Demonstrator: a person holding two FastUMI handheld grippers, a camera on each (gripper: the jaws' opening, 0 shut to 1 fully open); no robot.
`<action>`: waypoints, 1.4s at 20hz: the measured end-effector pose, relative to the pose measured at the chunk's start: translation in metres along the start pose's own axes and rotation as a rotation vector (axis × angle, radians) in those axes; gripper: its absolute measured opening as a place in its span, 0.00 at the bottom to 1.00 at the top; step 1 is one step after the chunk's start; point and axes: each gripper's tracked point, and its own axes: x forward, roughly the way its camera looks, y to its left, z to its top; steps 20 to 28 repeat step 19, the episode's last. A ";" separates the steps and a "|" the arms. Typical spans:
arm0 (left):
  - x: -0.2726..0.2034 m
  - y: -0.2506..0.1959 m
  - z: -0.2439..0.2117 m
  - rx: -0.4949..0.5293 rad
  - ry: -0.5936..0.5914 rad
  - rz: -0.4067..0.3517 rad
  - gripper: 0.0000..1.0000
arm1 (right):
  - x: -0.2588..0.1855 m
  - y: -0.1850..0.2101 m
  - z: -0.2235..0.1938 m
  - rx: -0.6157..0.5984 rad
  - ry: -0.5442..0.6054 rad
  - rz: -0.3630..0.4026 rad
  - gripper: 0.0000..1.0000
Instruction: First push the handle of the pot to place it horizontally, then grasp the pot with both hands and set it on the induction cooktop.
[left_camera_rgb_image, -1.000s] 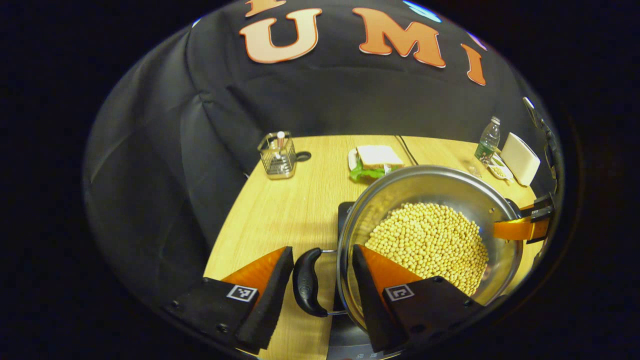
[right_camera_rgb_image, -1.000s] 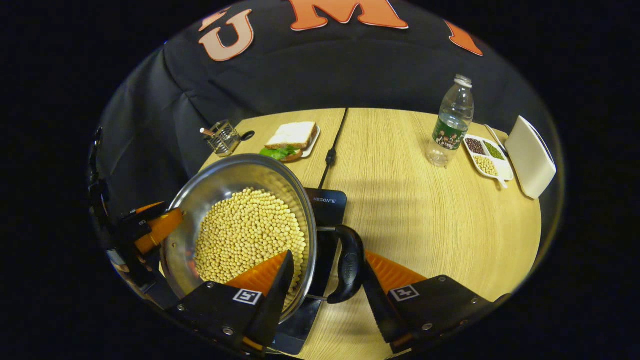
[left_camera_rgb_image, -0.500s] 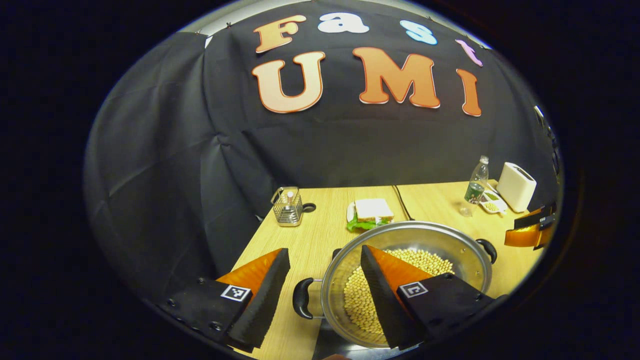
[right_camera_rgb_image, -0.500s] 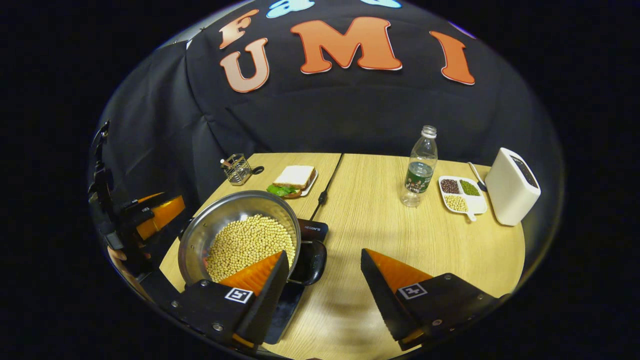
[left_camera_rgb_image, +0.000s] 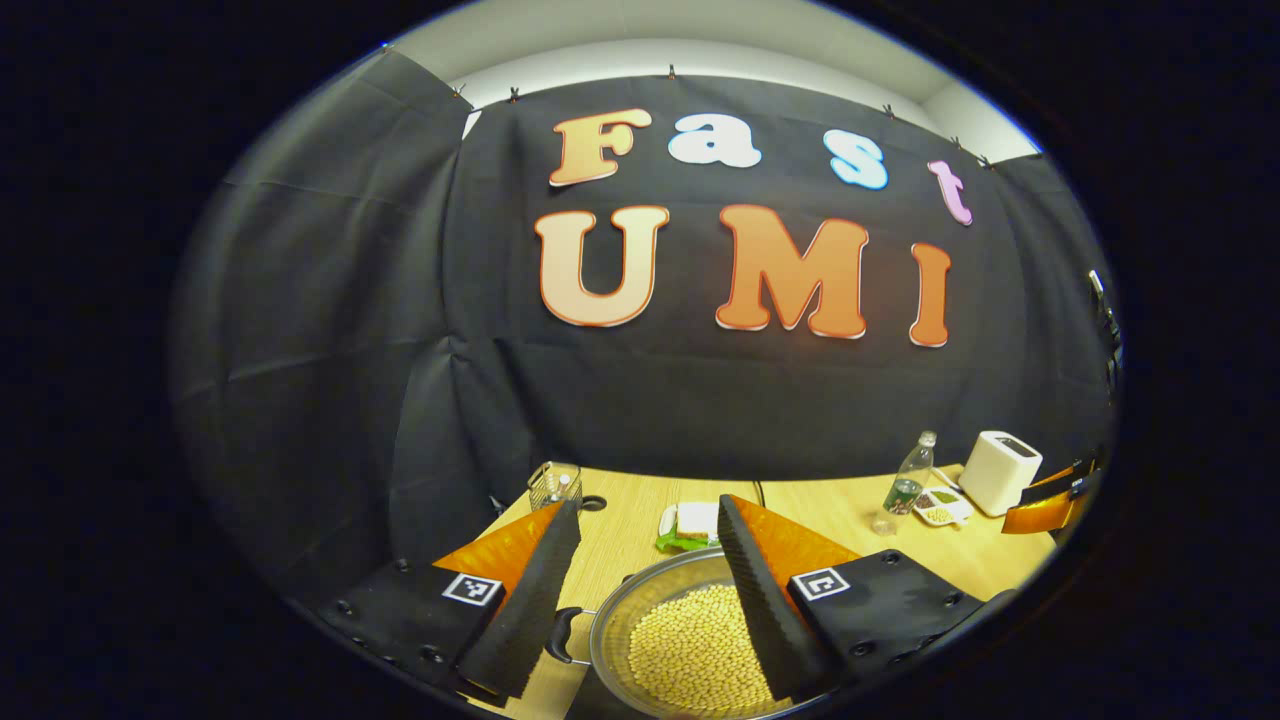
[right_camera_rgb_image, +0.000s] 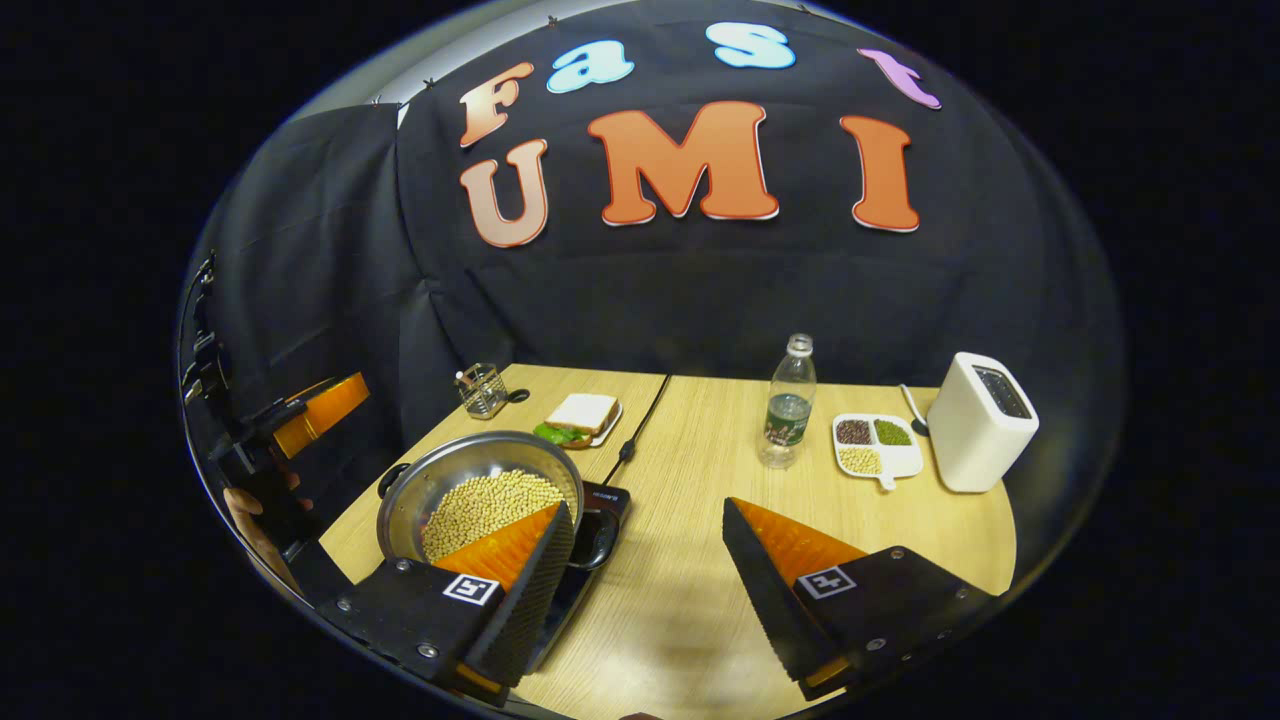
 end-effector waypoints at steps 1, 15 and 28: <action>-0.003 -0.004 0.009 -0.005 -0.036 -0.013 0.88 | -0.006 -0.006 0.005 0.002 -0.020 -0.004 0.93; -0.095 -0.058 0.121 0.015 -0.366 -0.097 0.98 | -0.126 -0.064 0.091 -0.095 -0.451 -0.072 0.93; -0.116 -0.059 0.143 0.002 -0.416 -0.090 0.96 | -0.162 -0.083 0.106 -0.112 -0.547 -0.087 0.93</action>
